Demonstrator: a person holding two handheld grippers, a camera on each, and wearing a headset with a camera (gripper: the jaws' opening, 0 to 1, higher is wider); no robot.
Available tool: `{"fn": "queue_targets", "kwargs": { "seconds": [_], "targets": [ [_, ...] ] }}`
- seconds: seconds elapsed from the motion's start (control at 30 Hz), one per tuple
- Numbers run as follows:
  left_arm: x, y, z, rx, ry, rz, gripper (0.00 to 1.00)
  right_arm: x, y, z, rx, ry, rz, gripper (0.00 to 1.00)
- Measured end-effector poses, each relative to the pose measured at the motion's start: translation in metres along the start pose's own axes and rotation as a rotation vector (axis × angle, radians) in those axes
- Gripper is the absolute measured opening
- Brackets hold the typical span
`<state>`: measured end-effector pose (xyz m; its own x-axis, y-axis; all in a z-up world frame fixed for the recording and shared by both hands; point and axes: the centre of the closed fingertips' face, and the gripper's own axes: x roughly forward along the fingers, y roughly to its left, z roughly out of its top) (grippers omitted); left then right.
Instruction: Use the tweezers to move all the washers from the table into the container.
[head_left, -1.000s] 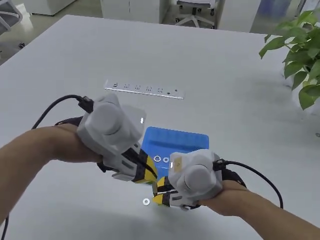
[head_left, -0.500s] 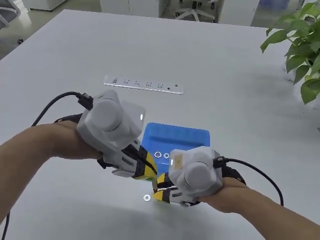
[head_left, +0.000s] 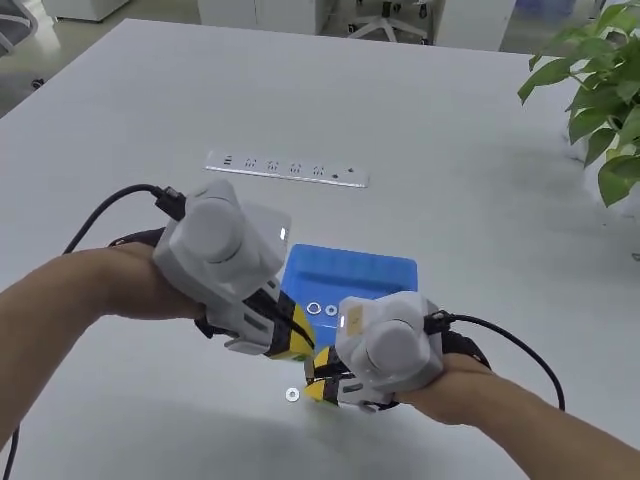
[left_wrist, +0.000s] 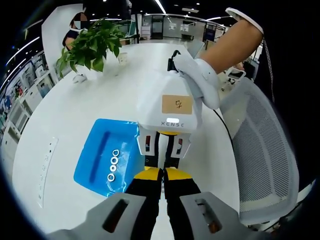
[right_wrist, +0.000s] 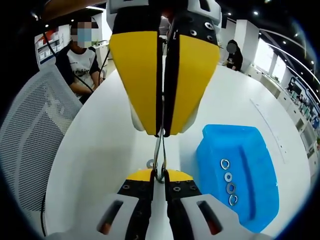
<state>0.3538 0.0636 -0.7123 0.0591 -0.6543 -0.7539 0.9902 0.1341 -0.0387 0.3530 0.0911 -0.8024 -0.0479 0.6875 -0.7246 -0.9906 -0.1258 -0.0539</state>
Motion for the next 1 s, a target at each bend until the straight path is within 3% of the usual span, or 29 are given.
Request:
{"fn": "queue_targets", "kwargs": {
  "seconds": [0.37, 1.0],
  "targets": [
    [-0.003, -0.003, 0.005, 0.007, -0.002, 0.007, 0.05, -0.006, 0.003, 0.002, -0.008, 0.002, 0.0, 0.1],
    [-0.024, -0.009, 0.03, 0.047, -0.013, 0.034, 0.05, -0.032, 0.002, 0.02, -0.025, -0.007, -0.043, 0.1]
  ]
}}
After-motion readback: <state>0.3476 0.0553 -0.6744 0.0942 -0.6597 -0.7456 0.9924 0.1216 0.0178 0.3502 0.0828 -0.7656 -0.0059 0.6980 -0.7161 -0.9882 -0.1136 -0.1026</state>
